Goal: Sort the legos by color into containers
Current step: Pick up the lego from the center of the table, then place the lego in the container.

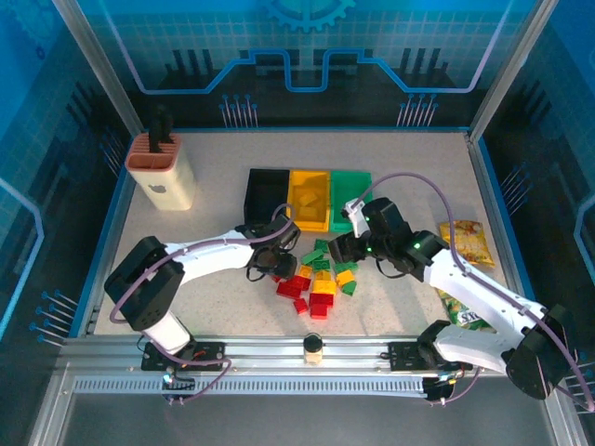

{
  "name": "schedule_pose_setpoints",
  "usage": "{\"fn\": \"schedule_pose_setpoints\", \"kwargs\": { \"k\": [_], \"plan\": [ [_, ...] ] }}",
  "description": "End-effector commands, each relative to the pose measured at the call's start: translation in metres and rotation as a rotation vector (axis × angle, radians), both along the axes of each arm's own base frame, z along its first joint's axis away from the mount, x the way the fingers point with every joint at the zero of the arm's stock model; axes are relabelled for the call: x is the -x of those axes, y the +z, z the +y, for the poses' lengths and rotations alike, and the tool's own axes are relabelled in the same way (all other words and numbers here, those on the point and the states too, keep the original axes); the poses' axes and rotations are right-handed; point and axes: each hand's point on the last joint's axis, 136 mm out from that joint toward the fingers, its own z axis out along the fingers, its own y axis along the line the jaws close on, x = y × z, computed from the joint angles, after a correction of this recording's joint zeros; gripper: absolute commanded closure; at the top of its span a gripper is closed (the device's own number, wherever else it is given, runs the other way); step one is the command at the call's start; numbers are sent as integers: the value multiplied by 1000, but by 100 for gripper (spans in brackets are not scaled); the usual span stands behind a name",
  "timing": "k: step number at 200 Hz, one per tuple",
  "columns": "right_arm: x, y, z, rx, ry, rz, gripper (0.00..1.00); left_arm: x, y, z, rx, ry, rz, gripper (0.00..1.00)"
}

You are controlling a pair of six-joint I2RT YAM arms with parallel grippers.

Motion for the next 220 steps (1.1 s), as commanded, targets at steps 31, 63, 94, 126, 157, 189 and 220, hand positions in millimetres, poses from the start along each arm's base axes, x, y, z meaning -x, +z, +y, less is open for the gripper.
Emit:
{"fn": "schedule_pose_setpoints", "kwargs": {
  "k": [31, 63, 94, 126, 157, 189, 220],
  "plan": [
    [2, 7, -9, -35, -38, -28, 34, -5, 6, 2, -60, -17, -15, 72],
    [5, 8, -15, -38, -54, -33, 35, -22, 58, 2, -14, 0, -155, 82],
    [11, 2, -20, -53, -71, -17, 35, -59, 120, 23, 51, 73, -302, 82],
    [21, -8, -22, -72, -80, 22, 36, -105, 156, 57, 40, 159, -392, 82],
    [32, -16, -25, -92, -85, 46, 36, -150, 155, 83, 23, 243, -394, 82],
    [43, -23, -31, -97, -93, 63, 36, -185, 135, 91, 19, 279, -360, 81],
    [51, -35, -36, -86, -104, 88, 36, -202, 116, 90, 9, 282, -314, 79]
  ]
}}
